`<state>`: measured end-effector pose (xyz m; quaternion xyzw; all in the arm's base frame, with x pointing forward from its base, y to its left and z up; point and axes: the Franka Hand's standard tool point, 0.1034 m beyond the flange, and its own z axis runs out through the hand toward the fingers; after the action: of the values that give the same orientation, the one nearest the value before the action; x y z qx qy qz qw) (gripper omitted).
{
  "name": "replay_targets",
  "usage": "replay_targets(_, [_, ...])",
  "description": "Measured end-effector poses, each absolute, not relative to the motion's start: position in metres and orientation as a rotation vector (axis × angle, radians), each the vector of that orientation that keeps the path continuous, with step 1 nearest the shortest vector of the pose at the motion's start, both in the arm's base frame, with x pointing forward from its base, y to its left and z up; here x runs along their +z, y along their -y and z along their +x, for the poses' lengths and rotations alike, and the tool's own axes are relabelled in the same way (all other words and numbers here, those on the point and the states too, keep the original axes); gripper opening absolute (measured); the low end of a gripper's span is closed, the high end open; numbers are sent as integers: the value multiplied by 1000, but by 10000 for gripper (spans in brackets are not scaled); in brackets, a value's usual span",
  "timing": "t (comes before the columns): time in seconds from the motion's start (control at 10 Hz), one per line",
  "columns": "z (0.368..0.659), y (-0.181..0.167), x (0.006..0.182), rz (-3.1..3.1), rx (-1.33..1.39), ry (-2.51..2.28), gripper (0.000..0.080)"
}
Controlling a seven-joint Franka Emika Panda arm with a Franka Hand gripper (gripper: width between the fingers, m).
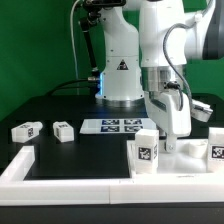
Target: Assemble square table
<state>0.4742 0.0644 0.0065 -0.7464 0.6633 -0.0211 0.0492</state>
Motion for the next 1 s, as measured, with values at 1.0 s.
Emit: replay_targets(1.0, [474, -60, 6, -2254, -65, -2042, 54])
